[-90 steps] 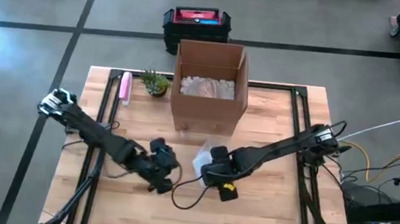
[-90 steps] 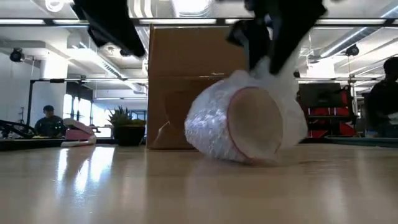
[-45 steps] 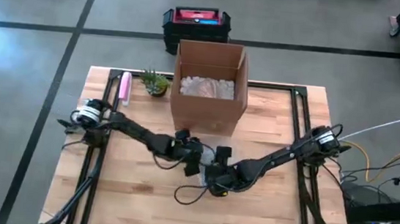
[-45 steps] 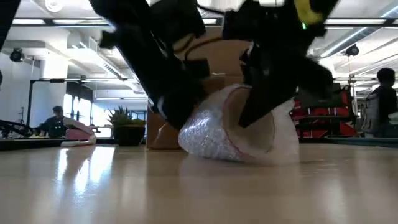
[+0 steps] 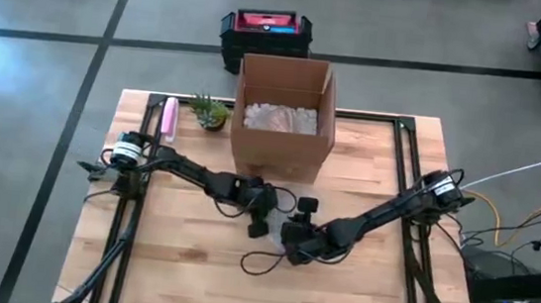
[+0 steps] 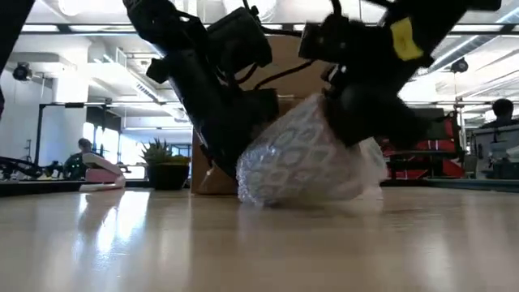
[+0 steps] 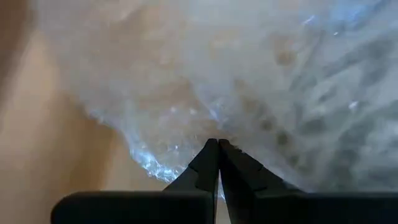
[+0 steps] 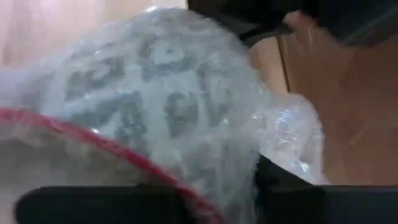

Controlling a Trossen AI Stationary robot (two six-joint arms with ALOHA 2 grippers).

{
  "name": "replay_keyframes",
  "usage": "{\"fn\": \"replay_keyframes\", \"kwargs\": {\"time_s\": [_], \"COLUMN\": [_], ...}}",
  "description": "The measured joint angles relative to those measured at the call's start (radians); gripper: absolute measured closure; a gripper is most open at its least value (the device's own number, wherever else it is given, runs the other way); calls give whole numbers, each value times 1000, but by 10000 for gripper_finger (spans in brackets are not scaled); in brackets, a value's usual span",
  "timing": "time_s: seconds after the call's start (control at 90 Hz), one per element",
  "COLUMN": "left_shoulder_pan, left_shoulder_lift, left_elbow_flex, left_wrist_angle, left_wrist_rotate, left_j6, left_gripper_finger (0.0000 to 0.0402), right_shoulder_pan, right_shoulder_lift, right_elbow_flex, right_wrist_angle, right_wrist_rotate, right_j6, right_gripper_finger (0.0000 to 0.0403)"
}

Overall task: Wrap mug
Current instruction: Put the wrapped gray mug into the cardboard box

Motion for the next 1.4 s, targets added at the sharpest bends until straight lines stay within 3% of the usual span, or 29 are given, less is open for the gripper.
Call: {"fn": "replay_keyframes", "kwargs": {"time_s": [0.122, 0.278, 0.467, 0.611, 0.767, 1.033, 1.189, 1.4], "left_shoulder_pan": [-28, -82, -230, -340, -391, -389, -382, -378], "left_shoulder_lift": [-73, -251, -448, -503, -503, -459, -441, -431], "left_elbow_flex": [-2, -2, -46, -126, -238, -414, -431, -420], "left_wrist_angle": [-47, -87, -102, -55, 134, 534, 551, 551], "left_wrist_rotate": [50, 9, -195, -377, -408, -405, -406, -405], "left_j6": [-63, -125, -201, -290, -357, -373, -365, -362], "left_gripper_finger": [401, 401, 401, 401, 401, 401, 401, 401], "right_shoulder_pan": [4, 2, -19, -32, -41, -76, -90, -95], "right_shoulder_lift": [-52, -119, -73, 29, 150, 299, 303, 221], "right_elbow_flex": [37, 114, 249, 359, 481, 694, 839, 916], "right_wrist_angle": [-72, -190, -410, -536, -621, -757, -834, -951], "right_wrist_rotate": [-137, -354, -506, -566, -590, -585, -588, -585], "right_j6": [-48, -89, -119, -121, -109, -120, -173, -216], "right_gripper_finger": [380, 384, 384, 384, 381, 259, 192, 146]}}
